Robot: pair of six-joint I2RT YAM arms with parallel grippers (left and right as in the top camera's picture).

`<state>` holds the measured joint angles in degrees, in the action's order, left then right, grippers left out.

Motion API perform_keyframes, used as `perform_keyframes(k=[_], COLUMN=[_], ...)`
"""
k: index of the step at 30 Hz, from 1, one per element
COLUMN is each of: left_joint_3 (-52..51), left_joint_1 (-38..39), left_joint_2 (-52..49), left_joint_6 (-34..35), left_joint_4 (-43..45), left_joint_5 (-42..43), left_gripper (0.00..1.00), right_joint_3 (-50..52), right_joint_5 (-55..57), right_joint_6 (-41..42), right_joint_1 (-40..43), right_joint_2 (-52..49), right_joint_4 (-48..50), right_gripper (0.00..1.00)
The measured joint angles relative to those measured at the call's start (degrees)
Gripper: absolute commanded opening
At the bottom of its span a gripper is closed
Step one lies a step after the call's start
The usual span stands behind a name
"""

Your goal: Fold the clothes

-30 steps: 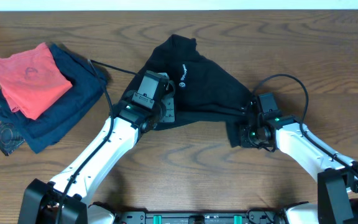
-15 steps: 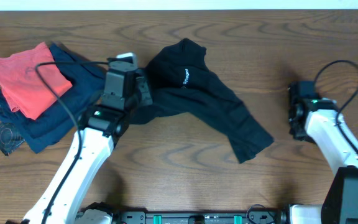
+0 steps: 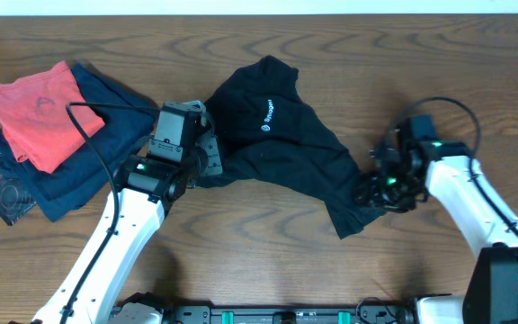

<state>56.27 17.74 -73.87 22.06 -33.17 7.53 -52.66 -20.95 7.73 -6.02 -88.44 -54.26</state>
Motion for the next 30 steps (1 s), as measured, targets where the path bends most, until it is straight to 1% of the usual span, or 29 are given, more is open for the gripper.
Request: perform_keyframes(k=[3, 6, 10, 13, 14, 20, 24, 28, 29, 30], left_joint_3=[0.0, 0.0, 0.0, 0.0, 0.0, 0.0, 0.0, 0.0, 0.0, 0.0], left_joint_1=[0.0, 0.0, 0.0, 0.0, 0.0, 0.0, 0.0, 0.0, 0.0, 0.0], left_joint_2=[0.0, 0.0, 0.0, 0.0, 0.0, 0.0, 0.0, 0.0, 0.0, 0.0], left_joint_6=[0.0, 0.0, 0.0, 0.0, 0.0, 0.0, 0.0, 0.0, 0.0, 0.0], left_joint_4=[0.0, 0.1, 0.0, 0.0, 0.0, 0.0, 0.0, 0.0, 0.0, 0.0], left_joint_5=[0.0, 0.0, 0.0, 0.0, 0.0, 0.0, 0.0, 0.0, 0.0, 0.0], left_gripper=[0.07, 0.07, 0.07, 0.07, 0.07, 0.07, 0.07, 0.07, 0.07, 0.07], right_joint_3=[0.0, 0.0, 1.2, 2.4, 2.6, 3.4, 3.7, 5.5, 6.4, 7.2], right_joint_5=[2.4, 8.3, 15.1, 17.6, 18.0, 17.5, 16.4, 17.0, 17.5, 18.1], right_joint_6=[-1.0, -1.0, -0.7, -0.7, -0.6, -0.8, -1.2, -1.4, -1.4, -1.3], right_joint_1=[-4.5, -8.1, -10.5, -11.4, -11.5, -12.5, -13.1, -13.7, -13.7, -13.7], right_joint_2=[0.0, 0.0, 0.0, 0.0, 0.0, 0.0, 0.0, 0.0, 0.0, 0.0], right_joint_4=[2.4, 4.6, 10.5, 13.8, 14.2, 13.3, 13.0, 15.1, 16.2, 17.6], right_gripper=[0.55, 0.56, 0.56, 0.56, 0.56, 0.63, 0.64, 0.61, 0.59, 0.53])
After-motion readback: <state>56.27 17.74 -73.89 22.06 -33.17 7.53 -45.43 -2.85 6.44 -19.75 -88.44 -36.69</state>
